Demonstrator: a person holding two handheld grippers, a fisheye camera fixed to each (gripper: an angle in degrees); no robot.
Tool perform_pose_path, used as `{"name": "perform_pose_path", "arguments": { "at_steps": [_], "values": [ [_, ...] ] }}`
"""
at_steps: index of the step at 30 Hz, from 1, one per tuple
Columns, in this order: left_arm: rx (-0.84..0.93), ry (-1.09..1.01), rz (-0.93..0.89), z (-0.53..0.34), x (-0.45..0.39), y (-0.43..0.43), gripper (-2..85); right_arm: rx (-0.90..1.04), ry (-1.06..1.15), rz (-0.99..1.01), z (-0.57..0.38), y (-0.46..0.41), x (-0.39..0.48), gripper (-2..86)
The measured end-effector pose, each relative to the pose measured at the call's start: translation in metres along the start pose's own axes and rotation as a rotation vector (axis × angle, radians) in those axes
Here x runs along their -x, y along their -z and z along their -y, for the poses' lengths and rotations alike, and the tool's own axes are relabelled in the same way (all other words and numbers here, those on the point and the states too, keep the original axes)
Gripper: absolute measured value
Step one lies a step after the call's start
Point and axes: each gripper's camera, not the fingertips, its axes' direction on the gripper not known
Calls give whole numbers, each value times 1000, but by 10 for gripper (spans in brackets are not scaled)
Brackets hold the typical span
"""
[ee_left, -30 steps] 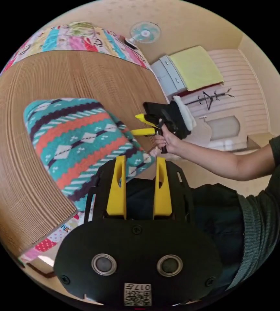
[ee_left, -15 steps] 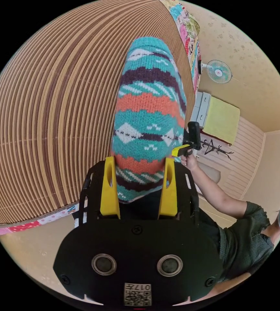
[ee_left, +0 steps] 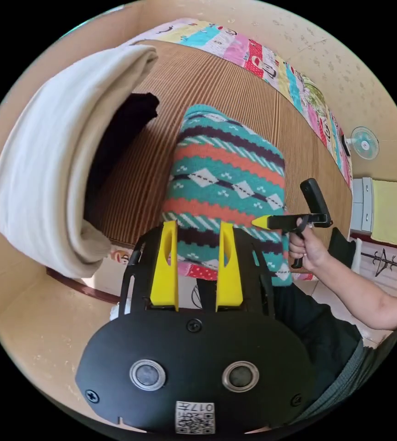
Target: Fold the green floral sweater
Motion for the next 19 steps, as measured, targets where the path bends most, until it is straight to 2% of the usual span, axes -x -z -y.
{"name": "perform_pose_path", "arguments": {
  "at_steps": [3, 6, 9, 12, 15, 19],
  "values": [
    [-94, 12, -9, -41, 12, 17, 134, 83, 20, -29, 36, -47, 28, 163],
    [-99, 51, -85, -74, 18, 8, 131, 151, 26, -67, 39, -62, 39, 164],
    [-90, 72, -200, -94, 13, -12, 126, 116, 47, -46, 10, -35, 41, 146],
    [-55, 6, -386, -94, -8, -39, 122, 65, 73, -69, -48, 12, 39, 70],
    [78, -138, -560, -74, -51, -77, 114, 2, 21, -182, -121, 66, 37, 29],
    [215, -353, -661, -44, -120, -101, 109, -141, -105, -530, -235, 137, 57, 10]
  ]
}}
